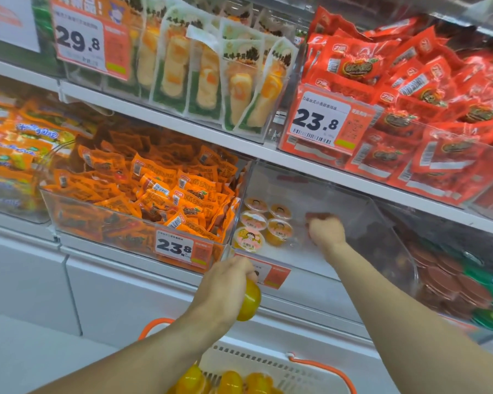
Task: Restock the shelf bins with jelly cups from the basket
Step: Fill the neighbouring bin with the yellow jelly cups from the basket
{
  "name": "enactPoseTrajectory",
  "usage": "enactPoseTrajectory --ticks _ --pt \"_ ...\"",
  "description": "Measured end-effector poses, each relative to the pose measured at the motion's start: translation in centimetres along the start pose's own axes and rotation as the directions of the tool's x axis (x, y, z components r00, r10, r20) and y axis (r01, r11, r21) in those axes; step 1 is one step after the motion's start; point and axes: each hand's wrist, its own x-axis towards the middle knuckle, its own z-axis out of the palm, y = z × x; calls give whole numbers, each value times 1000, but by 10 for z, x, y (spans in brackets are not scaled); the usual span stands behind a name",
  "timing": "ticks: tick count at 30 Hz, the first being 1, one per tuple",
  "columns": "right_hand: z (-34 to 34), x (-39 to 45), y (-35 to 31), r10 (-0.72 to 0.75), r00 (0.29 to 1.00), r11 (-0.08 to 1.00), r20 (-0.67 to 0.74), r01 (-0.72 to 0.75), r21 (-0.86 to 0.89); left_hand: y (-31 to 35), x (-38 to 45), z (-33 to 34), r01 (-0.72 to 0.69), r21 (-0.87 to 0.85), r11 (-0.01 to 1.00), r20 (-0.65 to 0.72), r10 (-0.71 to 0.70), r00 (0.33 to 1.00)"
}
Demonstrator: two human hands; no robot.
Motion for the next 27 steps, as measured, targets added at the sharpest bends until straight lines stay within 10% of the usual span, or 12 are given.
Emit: enactPoseTrajectory --ticks 3,9,23,27 --pt "-25 -48 -26 -250 950 962 186 222 158 -27 34 -2 141 -7 990 207 -136 969" --pt "-49 -142 -16 -330 514 929 792 323 177 -20 14 7 62 16 998 357 -64 932" --pt "-77 -144 -17 -98 565 921 819 -260 289 2 -16 19 -122 -377 918 142 187 972" --pt "-74 -151 -17 -83 555 941 828 -231 249 0 -16 9 -403 -140 904 81 416 906"
